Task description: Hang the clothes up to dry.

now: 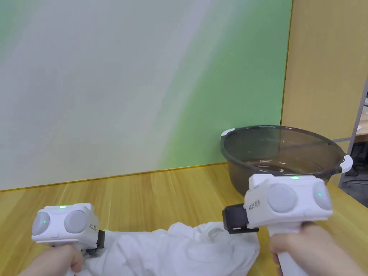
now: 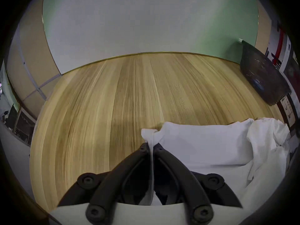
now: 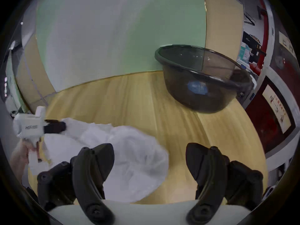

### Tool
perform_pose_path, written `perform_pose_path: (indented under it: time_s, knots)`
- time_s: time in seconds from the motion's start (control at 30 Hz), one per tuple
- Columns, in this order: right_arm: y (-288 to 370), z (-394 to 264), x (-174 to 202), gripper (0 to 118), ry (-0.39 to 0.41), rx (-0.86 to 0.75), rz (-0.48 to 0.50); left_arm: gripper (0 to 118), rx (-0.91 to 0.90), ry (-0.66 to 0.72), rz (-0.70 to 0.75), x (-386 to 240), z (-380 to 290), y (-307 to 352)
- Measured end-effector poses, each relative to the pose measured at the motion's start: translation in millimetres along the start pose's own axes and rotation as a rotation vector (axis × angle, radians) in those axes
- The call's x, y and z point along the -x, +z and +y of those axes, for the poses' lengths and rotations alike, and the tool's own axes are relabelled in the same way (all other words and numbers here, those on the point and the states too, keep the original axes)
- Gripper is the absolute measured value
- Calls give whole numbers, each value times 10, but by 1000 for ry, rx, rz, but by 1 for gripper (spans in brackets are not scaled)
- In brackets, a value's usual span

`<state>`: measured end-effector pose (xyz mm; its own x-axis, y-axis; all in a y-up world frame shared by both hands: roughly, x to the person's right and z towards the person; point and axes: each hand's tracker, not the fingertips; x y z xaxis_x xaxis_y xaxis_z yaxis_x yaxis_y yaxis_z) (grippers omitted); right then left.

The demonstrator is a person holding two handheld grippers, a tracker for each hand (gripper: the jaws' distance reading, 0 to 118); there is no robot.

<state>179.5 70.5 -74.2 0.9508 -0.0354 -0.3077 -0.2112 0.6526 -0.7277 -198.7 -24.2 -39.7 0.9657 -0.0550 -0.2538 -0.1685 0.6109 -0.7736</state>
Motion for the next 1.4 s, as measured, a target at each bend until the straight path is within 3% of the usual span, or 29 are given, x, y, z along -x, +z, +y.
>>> perform_pose_path:
  time_s: [0.07, 0.17, 0.23, 0.43, 0.57, 0.6, 0.67, 0.8, 0.87, 0.9, 0.93, 0.97, 1.07, 1.27, 1.33, 1.4]
  knots:
    - [-158, 211, 24, 93, 18, 22, 16, 0, -6, -6, 1, -7, -28, 15]
    - [-389, 421, 27, 93, -68, 119, 20, 0, -24, -1, 4, 45, 22, -28]
    - [-516, 505, 49, 93, -79, 152, 58, 0, -24, -2, 0, 47, 27, -25]
    - [-1064, 498, 106, 93, -71, 270, 28, 0, -11, 5, -12, 49, 10, -28]
    - [-1275, 232, 160, 78, -12, 328, 26, 0, -6, -4, -12, 38, -5, -28]
    - [-1308, 173, 158, 79, -2, 339, 26, 0, -6, -4, -11, 37, -5, -27]
    - [-1116, 90, 278, 79, 45, 278, 15, 0, -3, -11, -8, 30, 1, -34]
    - [-1145, 107, 195, 75, 20, 274, 29, 0, 5, -21, 2, -3, 10, -34]
    - [-1110, 86, 210, 64, 39, 259, 16, 0, 3, -21, 11, -18, 3, -32]
    - [-1089, 73, 208, 51, 40, 242, 27, 0, 0, -26, 15, -27, -1, -28]
    - [-1068, 68, 197, 18, 49, 224, 35, 0, -10, -19, 20, -39, -12, -13]
    - [-1044, 65, 197, 7, 44, 192, 96, 0, -59, 21, 13, -33, -39, 33]
    - [-973, 99, 215, 7, 49, 166, 26, 0, -155, 17, -31, -80, -12, 201]
    - [-385, 436, 327, 7, 95, -19, 78, 0, -302, -85, -27, -181, 290, 802]
    - [-72, 562, 393, 7, 95, -96, 130, 0, -350, -57, -59, -174, 385, 1048]
    - [211, 697, 433, 7, 89, -157, 119, 0, -407, -46, -68, -166, 473, 1322]
